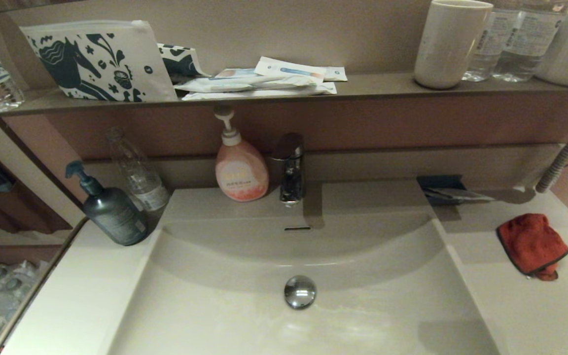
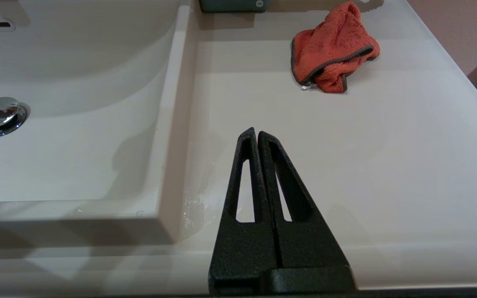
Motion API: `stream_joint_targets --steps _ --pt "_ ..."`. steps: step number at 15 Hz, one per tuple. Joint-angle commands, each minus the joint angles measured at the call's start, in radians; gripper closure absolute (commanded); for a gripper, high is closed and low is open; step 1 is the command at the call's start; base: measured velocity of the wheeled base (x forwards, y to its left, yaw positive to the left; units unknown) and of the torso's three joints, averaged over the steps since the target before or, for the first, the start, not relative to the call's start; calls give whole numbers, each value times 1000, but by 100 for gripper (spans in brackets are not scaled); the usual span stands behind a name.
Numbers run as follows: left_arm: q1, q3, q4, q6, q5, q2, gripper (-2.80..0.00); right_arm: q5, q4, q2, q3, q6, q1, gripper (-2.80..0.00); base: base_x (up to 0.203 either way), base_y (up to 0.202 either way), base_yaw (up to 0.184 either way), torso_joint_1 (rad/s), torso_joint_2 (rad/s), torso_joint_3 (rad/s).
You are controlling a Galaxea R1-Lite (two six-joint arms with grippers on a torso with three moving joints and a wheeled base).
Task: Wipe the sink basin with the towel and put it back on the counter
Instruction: Turn on the faucet
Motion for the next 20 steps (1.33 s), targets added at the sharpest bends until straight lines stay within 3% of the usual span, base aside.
stream_joint_targets --steps 1,20 --pt "0 0 -1 1 -1 1 0 0 -1 0 0 0 0 0 0 0 0 0 0 0" --pt "0 0 -9 -1 -1 1 0 0 -1 0 0 0 0 0 0 0 0 0 0 0"
